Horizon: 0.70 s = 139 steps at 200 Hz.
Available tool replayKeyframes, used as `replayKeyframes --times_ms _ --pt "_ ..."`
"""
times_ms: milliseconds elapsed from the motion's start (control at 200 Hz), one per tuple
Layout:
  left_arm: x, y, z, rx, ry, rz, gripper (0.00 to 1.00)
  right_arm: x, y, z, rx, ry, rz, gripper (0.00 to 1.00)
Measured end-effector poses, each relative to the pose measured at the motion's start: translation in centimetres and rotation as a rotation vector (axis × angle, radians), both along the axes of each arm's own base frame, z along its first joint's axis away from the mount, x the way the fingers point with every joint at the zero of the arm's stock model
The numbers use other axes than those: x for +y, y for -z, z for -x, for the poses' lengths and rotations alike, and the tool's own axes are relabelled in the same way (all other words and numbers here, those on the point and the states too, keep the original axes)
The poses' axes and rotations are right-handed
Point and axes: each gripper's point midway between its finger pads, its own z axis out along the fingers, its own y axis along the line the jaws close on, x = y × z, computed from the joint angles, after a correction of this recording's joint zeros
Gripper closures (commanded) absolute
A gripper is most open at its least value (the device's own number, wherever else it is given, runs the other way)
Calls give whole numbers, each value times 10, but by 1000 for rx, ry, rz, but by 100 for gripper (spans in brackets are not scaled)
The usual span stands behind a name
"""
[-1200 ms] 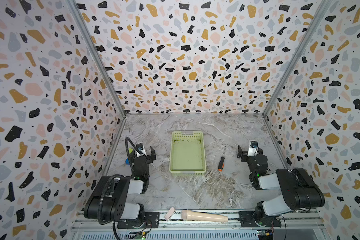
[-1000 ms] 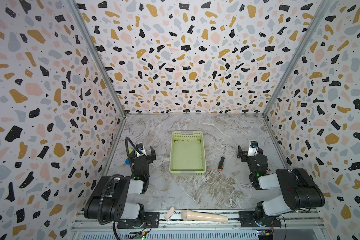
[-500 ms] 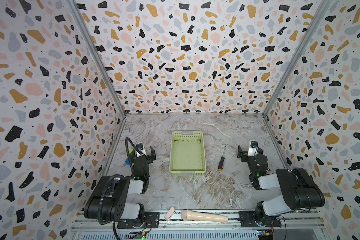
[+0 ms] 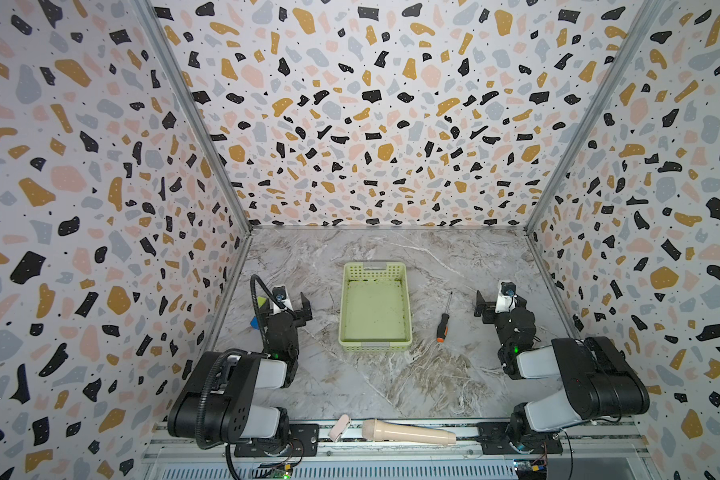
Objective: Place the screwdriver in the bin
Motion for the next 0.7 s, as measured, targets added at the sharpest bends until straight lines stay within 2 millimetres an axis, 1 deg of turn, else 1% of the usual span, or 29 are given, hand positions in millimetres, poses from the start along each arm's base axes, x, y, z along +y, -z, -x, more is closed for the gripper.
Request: replayKeyframes --times_ms 185,401,456,496,526,581,641,696 --pt "4 0 0 -1 -4 6 0 0 0 0 0 0 0 1" --pt "3 0 0 -1 0 9 0 0 0 1 3 -1 1 1" --pt "3 0 -1 10 -1 13 0 0 -2 2 14 0 1 1" --pt "3 -1 -5 36 -1 11 0 0 -6 1 19 0 2 1" --pt "2 -7 -11 50 -1 10 0 0 -11 0 16 0 1 1" --pt "0 -29 -26 42 2 11 0 0 -27 -2 -6 -1 -2 1" --pt "-2 -65 -42 5 8 14 0 2 -49 -3 -40 -9 -10 1" --pt "-4 -99 -48 -42 19 20 0 5 -69 -4 -71 -24 -21 1"
